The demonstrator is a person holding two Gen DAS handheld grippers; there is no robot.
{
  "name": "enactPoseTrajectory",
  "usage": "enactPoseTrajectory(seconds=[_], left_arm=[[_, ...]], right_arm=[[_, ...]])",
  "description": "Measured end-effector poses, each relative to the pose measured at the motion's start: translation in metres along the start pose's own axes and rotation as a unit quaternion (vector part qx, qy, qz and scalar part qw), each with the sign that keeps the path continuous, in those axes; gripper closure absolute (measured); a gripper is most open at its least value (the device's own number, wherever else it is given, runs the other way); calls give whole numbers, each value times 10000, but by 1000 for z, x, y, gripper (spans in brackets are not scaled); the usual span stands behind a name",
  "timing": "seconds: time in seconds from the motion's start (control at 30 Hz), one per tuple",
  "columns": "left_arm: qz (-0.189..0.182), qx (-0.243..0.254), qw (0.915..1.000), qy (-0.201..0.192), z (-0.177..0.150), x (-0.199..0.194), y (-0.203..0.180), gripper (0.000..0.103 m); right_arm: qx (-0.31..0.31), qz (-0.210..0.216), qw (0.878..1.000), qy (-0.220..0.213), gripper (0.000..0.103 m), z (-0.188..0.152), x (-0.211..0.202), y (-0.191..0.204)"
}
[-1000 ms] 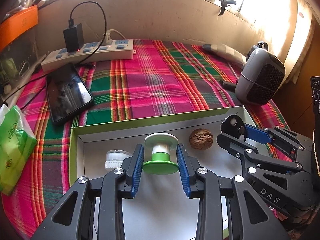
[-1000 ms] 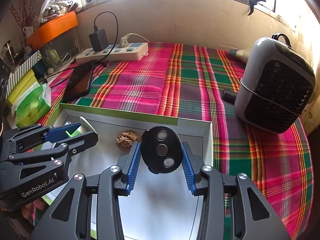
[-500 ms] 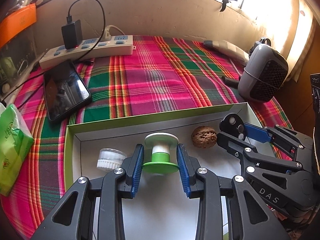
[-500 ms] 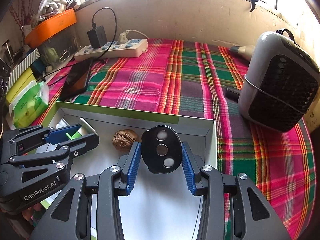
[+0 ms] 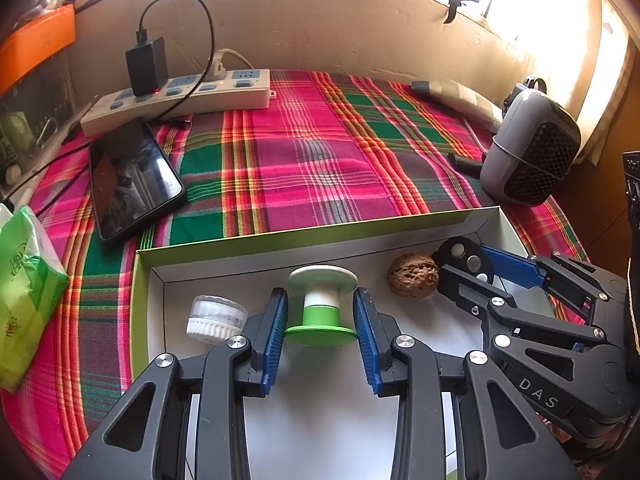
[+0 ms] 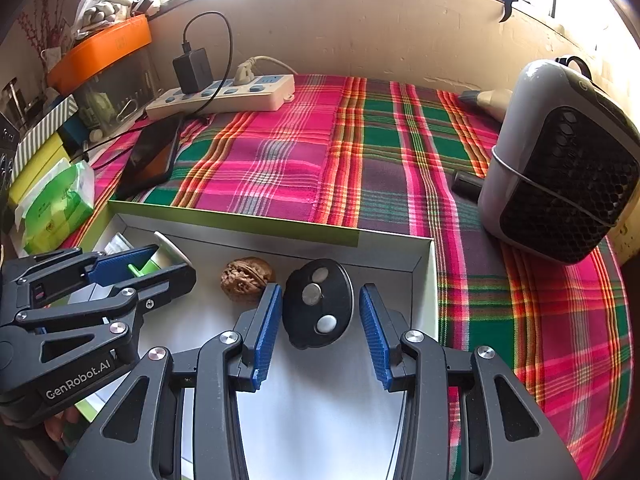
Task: Organize objects
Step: 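Set down the green spool with the left gripper while the right releases the black disc, then withdraw both open grippers from the box toward the pink clip and walnut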
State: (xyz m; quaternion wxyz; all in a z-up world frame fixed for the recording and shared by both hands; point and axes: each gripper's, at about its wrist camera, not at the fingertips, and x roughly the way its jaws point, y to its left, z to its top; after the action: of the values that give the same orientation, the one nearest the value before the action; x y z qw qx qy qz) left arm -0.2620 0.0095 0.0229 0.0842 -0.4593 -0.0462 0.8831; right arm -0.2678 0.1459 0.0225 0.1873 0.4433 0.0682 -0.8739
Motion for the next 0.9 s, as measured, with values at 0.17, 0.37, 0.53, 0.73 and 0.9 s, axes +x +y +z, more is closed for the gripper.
enactPoseTrajectory(seconds=[0.17, 0.37, 0.53, 0.73, 0.9], left_arm=[[38, -7, 10000, 18, 0, 0, 2, 71], [49, 1, 10000, -31, 0, -3, 3, 71], [64, -26, 9999, -103, -2, -11, 4, 70], [88, 13, 9997, -231, -9, -26, 0, 70], [122, 52, 9993, -344, -17, -41, -3, 70]], right_arm=[[25, -32, 10000, -14, 61, 0, 0, 0], [46, -32, 10000, -36, 55, -1, -3, 0], [87, -57, 9999, -115, 54, -1, -9, 0], [111, -66, 9997, -218, 52, -6, -21, 3], [178, -29, 9993, -322, 52, -12, -35, 5]])
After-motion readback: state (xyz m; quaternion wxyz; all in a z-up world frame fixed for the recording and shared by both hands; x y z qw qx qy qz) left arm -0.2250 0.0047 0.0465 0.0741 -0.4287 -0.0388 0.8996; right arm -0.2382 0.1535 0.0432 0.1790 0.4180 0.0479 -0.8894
